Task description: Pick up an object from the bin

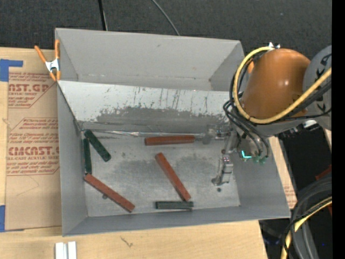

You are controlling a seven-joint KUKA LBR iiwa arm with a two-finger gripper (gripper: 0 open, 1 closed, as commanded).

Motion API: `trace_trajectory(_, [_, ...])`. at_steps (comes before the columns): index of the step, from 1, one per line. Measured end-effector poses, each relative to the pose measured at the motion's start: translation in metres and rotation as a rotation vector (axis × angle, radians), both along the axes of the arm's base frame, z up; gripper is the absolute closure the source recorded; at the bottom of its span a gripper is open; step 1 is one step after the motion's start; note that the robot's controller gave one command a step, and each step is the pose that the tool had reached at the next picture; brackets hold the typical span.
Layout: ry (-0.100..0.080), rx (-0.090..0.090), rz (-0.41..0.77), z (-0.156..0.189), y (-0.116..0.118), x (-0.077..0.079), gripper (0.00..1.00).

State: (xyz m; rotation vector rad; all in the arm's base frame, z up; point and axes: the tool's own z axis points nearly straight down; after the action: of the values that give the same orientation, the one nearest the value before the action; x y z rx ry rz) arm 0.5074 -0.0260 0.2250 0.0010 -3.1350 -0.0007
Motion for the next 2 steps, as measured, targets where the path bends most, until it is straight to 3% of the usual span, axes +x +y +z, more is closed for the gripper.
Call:
trace_trajectory(1, [-0.008, 0.000, 0.000, 0.004, 0.000, 0.002, 0.00])
trace_trajectory(2, [-0.014, 0.000, 0.068, -0.037, -0.005, -0.010, 0.00])
